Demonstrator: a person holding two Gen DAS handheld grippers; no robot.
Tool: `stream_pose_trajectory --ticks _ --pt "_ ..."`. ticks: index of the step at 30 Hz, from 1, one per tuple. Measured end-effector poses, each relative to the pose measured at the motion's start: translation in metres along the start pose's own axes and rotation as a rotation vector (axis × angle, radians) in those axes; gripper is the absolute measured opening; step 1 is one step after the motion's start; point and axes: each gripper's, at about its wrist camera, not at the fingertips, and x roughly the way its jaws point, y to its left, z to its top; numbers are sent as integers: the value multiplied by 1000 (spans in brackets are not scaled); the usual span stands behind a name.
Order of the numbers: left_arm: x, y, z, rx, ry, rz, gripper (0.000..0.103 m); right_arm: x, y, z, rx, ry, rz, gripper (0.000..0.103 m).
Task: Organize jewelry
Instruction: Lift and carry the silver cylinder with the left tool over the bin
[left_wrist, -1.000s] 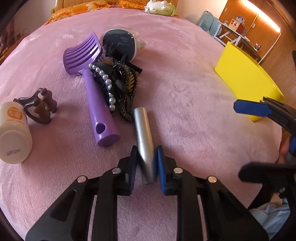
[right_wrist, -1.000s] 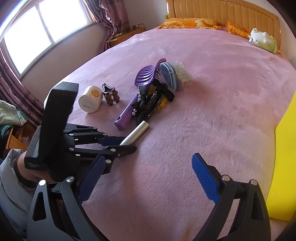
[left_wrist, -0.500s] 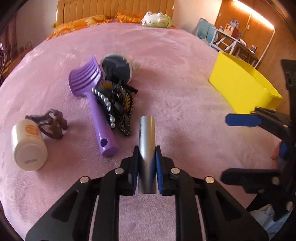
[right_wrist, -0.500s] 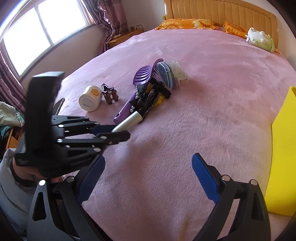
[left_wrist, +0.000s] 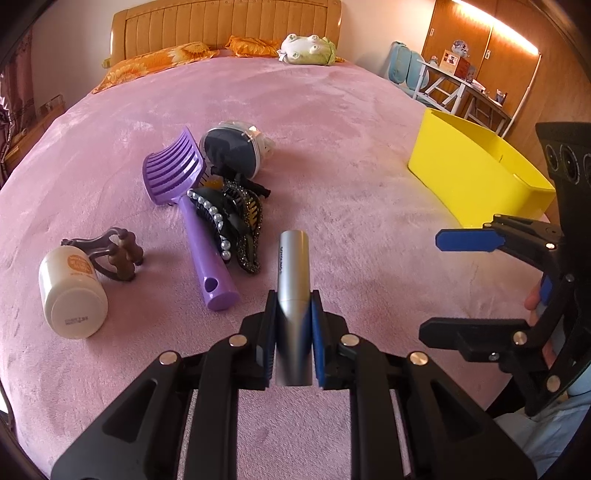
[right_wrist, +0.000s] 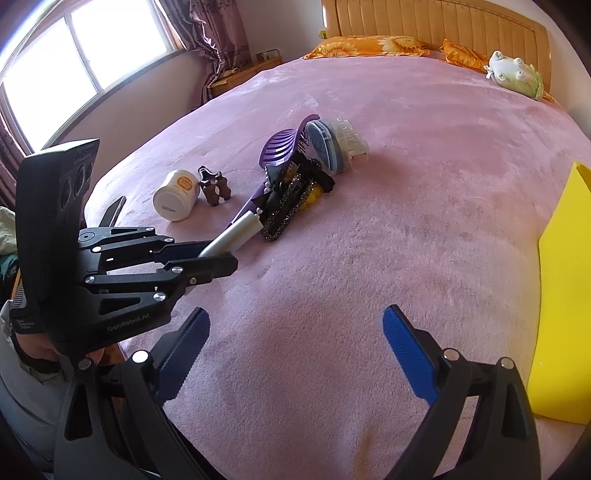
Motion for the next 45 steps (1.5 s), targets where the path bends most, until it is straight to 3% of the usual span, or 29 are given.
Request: stream_pose_trajectory --ticks 9,14,20,26,34,45 --pt "-13 -17 16 38 -36 12 17 -14 -7 1 5 -38 3 96" --pt "-26 -42 45 99 -81 21 17 -51 -19 11 2 -150 -16 96" --pt "-33 -98 92 206 -149 -4 17 -116 -65 19 36 -294 -89 96" --pt "-15 -160 117 292 -154 -82 17 -161 -126 8 113 -352 -176 96" --pt "14 -223 147 411 -91 -137 17 -177 -183 -8 174 -303 -268 96" --pt "62 -281 176 505 41 -179 17 -178 -249 -14 262 -147 -326 96"
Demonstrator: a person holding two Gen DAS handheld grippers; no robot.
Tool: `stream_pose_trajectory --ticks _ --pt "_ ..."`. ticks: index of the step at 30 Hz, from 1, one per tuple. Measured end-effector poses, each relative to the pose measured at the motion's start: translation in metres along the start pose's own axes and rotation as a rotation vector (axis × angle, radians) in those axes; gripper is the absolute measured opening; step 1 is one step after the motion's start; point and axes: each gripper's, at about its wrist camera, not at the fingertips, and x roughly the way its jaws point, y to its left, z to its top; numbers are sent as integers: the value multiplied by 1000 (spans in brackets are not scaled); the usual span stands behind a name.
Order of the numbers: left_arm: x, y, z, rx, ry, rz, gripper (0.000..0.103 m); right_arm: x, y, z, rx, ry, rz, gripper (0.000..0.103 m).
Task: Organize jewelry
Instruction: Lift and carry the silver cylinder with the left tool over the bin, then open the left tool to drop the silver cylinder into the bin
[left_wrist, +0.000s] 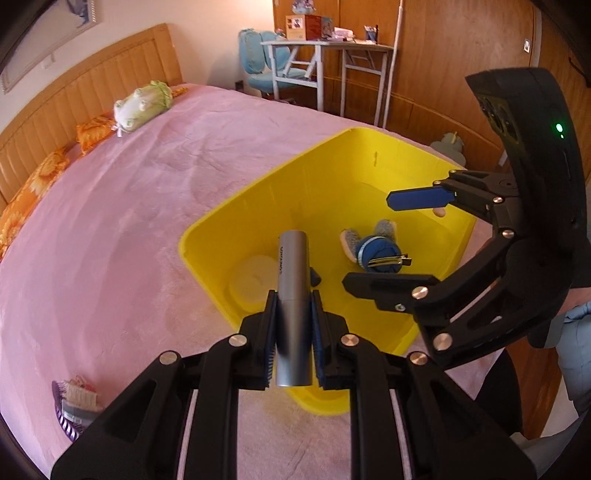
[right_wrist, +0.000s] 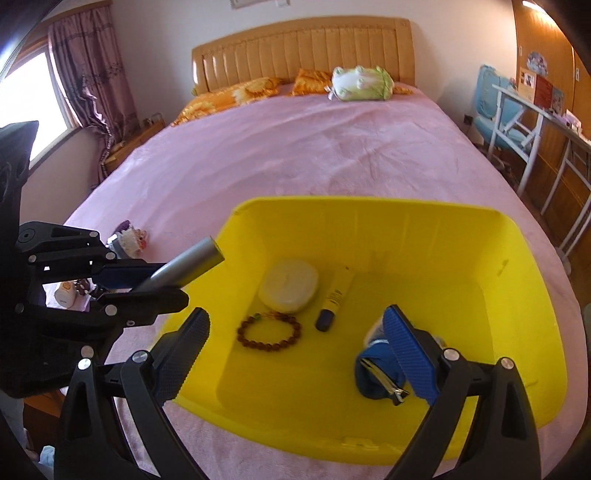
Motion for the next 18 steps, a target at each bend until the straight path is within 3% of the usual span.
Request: stream_pose_trajectory --ticks 8,18 --pt "56 -13 22 16 110 -34 17 30 -50 4 69 189 -81 96" --pt "106 -26 21 50 239 -24 17 40 -70 -4 55 286 -102 96"
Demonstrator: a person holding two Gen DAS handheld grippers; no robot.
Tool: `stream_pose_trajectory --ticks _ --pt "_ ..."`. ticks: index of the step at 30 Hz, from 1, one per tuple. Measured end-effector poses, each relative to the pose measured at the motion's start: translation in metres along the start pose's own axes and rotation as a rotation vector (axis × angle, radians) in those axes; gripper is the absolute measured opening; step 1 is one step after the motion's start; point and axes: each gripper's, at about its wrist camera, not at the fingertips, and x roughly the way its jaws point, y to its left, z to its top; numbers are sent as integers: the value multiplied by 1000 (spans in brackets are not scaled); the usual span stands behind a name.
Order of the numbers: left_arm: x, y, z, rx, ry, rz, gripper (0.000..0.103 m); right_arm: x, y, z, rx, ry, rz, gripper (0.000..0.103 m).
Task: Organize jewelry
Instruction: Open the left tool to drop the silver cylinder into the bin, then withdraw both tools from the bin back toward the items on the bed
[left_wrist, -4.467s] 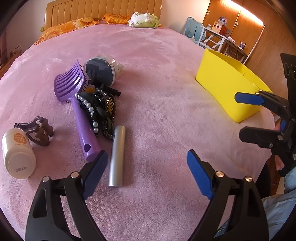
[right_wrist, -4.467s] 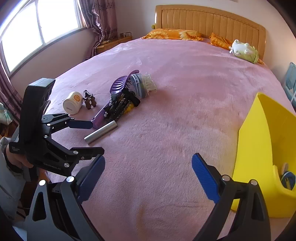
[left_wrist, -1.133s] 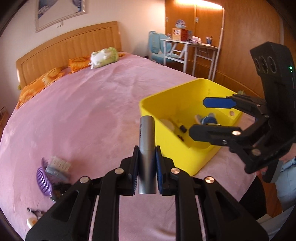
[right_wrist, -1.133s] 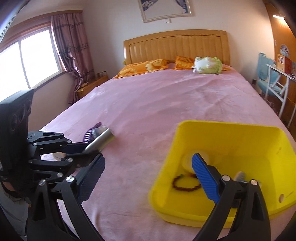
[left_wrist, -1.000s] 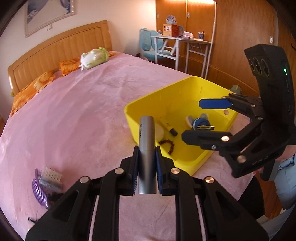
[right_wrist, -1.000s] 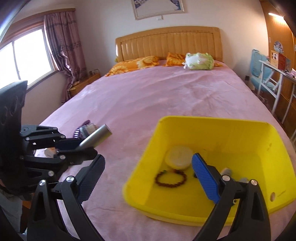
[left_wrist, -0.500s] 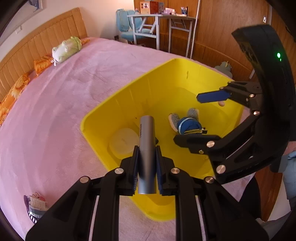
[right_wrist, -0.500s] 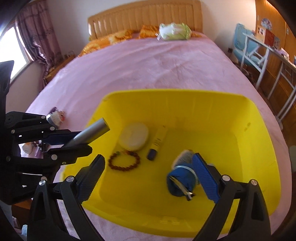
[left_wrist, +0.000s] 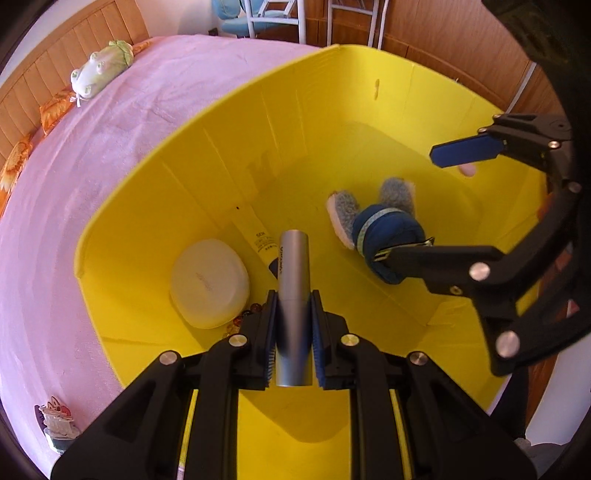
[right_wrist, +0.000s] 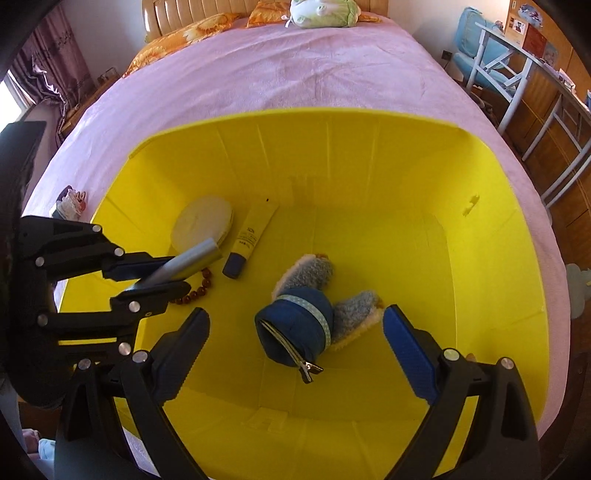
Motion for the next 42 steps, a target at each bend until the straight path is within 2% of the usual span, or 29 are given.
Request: stream_pose_trajectory --ticks 5,17,19,21,28,33,37,42 --pt "7 -1 3 14 51 10 18 2 1 1 -22 25 -7 96" --pt "7 1 2 -2 53 46 18 4 1 3 -6 37 -6 96" --pt "6 2 1 -7 51 46 20 4 1 3 -2 37 -7 96" --pt "5 3 1 -8 47 51 26 5 2 3 0 38 -6 96" --pt "0 -1 -3 -8 47 52 29 7 2 4 -2 39 -11 96" --pt "-3 0 -2 -12 31 61 50 7 1 3 -2 38 -12 96" --pt "-4 -3 -3 -7 31 69 57 7 1 2 0 37 -12 96" --pt "-7 -4 -2 3 28 82 78 7 1 2 1 35 -11 96"
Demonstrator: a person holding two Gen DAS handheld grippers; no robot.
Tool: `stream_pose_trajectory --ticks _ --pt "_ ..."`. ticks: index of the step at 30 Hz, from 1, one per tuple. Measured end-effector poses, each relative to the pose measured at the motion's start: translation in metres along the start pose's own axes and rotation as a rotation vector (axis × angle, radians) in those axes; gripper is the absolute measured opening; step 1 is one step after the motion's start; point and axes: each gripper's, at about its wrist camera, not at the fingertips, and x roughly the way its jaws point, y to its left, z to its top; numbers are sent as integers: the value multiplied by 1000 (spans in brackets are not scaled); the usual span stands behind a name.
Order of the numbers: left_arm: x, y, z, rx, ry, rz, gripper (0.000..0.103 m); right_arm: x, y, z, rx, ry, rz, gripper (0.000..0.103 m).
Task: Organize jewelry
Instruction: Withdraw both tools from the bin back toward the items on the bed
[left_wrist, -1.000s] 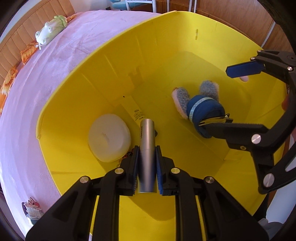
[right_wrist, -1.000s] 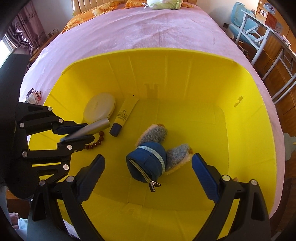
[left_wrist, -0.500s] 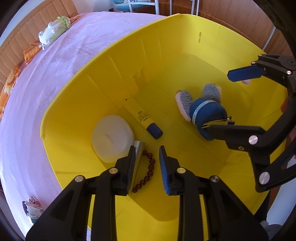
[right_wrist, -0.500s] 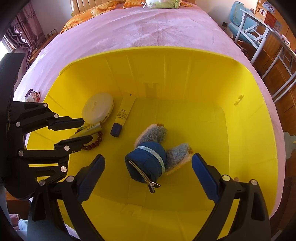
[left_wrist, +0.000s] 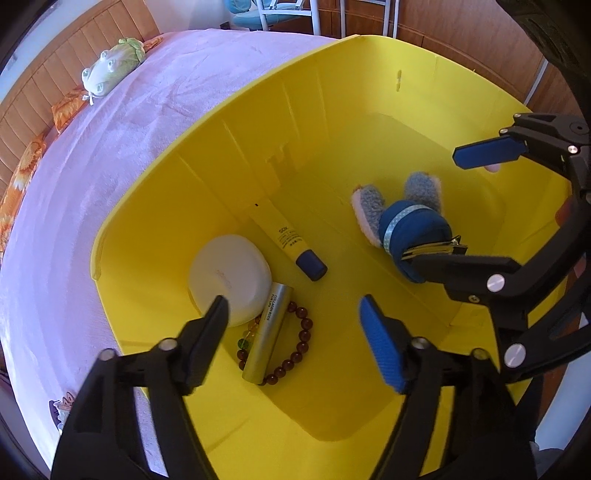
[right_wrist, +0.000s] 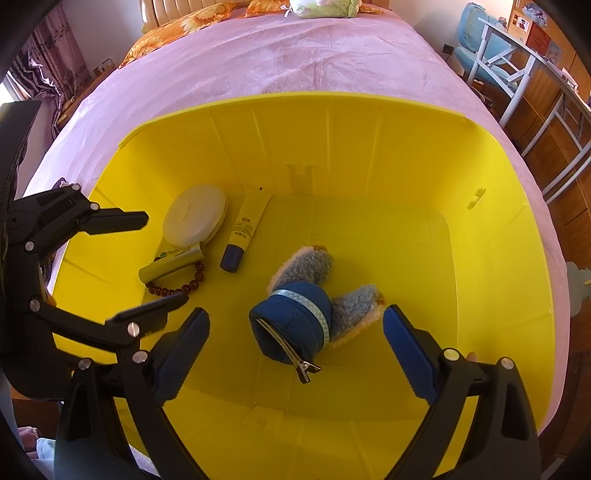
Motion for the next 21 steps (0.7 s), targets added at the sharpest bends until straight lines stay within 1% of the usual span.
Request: stream_pose_trajectory --ticks 5,10,14,21 --pt "-3 -2 0 11 -7 18 80 0 0 -1 2 -3 -2 96" --pt "-3 -1 1 7 -5 17 80 0 0 -1 3 -4 -4 96" --pt "-3 0 2 5 -10 16 82 0 0 -1 2 -4 -4 96" --pt "-9 5 1 -12 -43 5 89 -2 -2 -1 18 -15 -4 96"
